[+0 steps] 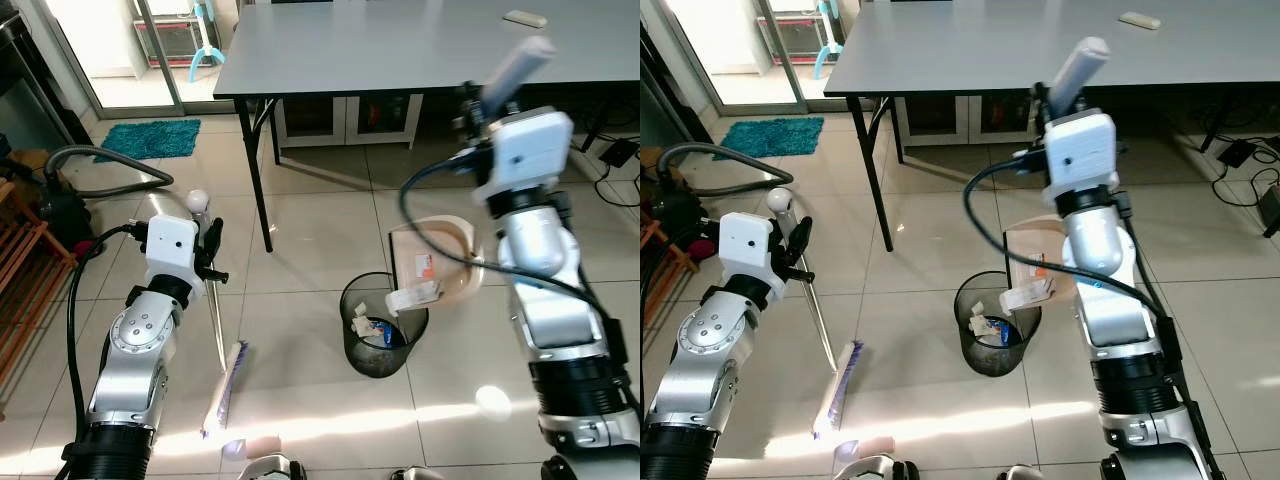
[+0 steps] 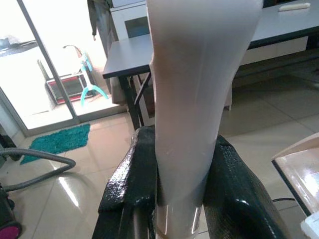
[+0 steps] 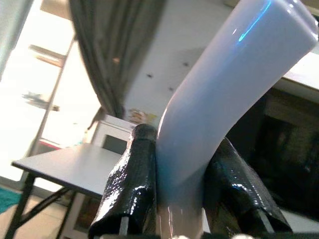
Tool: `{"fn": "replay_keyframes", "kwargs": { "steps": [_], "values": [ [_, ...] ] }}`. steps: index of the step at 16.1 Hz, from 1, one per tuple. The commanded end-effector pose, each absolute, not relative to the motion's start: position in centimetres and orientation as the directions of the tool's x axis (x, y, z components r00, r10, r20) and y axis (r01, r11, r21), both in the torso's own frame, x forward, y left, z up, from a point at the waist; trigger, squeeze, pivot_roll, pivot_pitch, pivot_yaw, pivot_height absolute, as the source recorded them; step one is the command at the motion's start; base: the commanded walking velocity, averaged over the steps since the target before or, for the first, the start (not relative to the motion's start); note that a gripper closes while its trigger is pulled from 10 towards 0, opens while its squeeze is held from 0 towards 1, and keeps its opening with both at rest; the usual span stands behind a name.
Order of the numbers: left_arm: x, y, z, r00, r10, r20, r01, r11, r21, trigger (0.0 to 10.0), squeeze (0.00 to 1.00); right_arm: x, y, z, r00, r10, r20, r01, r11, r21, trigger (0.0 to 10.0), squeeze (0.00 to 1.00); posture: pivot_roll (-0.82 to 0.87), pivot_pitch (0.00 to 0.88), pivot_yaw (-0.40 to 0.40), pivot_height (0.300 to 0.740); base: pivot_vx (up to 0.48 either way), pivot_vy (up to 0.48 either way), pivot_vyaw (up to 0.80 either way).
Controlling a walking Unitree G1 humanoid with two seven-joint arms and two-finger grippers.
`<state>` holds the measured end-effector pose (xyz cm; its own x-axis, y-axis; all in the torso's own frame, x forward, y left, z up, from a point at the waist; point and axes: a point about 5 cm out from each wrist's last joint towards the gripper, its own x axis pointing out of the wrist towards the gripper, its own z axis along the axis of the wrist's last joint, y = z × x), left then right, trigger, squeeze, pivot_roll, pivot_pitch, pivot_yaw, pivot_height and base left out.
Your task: Sweep floor
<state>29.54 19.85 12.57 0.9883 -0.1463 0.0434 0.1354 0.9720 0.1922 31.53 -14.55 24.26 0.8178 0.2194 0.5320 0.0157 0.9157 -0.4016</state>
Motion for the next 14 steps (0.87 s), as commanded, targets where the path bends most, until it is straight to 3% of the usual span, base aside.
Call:
{"fn": "replay_keyframes", "kwargs": {
  "steps": [1,4,8,9,11,12,14],
  "values": [
    [29.8,19.9,13.3,0.985,-0.157,0.071,0.137,0.963,0.23,10.0,0.0,30.6,-13.4,25.3,0.753,0.295,0.589,0.007,0.89,-0.456,10.0,0.0,0.01,0.039,0.08,0.74,0.0,0.0,0.0],
    [30.3,18.9,13.5,0.982,-0.172,0.079,0.15,0.962,0.227,10.0,0.0,30.2,-12.2,24.0,0.73,0.409,0.548,-0.035,0.823,-0.567,10.0,0.0,0.0,0.033,0.073,0.74,0.0,0.0,0.0],
    [30.7,18.5,13.6,0.981,-0.178,0.082,0.156,0.963,0.222,10.0,0.0,30.2,-12.4,24.6,0.707,0.424,0.567,-0.041,0.824,-0.565,10.0,0.0,-0.01,0.021,0.069,0.74,0.0,0.0,0.0],
    [31.3,17.9,14.2,0.977,-0.194,0.086,0.174,0.964,0.199,10.0,0.0,30.4,-14.6,27.6,0.688,0.304,0.659,0.073,0.875,-0.479,10.0,0.0,-0.01,0.02,0.068,0.74,0.0,0.0,0.0],
    [31.6,17.4,15.0,0.971,-0.213,0.108,0.189,0.962,0.196,10.0,0.0,30.6,-17.5,29.9,0.697,0.121,0.707,0.162,0.934,-0.319,10.0,0.0,-0.01,0.016,0.068,0.74,0.0,0.0,0.0],
    [31.8,17.1,15.2,0.969,-0.22,0.112,0.196,0.961,0.195,10.0,0.0,30.6,-20.3,30.8,0.713,-0.034,0.7,0.227,0.956,-0.185,10.0,0.0,-0.02,0.016,0.075,0.74,0.0,0.0,0.0],
    [31.8,16.9,15.1,0.966,-0.236,0.107,0.214,0.959,0.186,10.0,0.0,30.2,-22.0,31.4,0.718,-0.13,0.684,0.226,0.973,-0.053,10.0,0.0,-0.03,0.016,0.08,0.74,0.0,0.0,0.0]
  ]
}}
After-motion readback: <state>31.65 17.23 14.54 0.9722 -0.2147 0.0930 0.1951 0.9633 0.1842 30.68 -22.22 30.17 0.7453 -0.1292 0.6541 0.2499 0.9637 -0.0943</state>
